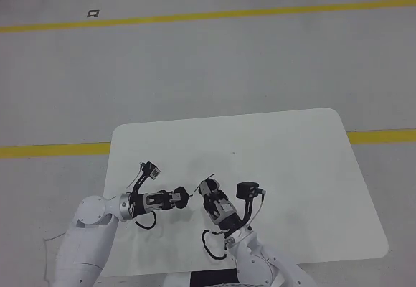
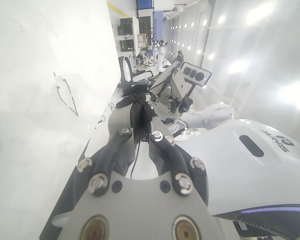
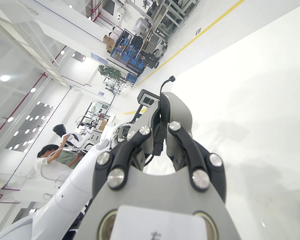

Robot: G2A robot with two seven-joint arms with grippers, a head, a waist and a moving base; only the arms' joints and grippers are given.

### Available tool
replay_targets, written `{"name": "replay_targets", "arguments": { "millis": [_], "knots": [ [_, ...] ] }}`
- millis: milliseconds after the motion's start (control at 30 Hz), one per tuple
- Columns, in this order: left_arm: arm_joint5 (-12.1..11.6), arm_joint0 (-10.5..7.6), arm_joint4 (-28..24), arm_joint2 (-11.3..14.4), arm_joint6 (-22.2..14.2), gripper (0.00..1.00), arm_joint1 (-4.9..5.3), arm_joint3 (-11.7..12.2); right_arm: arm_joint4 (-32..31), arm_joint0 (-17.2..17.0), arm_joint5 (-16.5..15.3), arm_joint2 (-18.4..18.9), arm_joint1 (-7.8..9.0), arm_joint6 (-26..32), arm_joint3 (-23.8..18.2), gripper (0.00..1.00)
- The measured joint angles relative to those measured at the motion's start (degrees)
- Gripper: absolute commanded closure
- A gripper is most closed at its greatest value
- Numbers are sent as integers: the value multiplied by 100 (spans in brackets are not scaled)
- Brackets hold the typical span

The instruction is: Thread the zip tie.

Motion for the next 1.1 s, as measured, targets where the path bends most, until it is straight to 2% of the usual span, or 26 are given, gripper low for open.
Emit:
{"name": "replay_targets", "arguments": {
  "millis": [367, 1100],
  "knots": [
    [0, 0, 0, 0, 0, 100, 0, 0, 93, 27, -8, -80, 90, 25, -22, 100],
    [0, 0, 0, 0, 0, 100, 0, 0, 182, 193, 164, -278, 163, -67, 35, 100]
  ]
}}
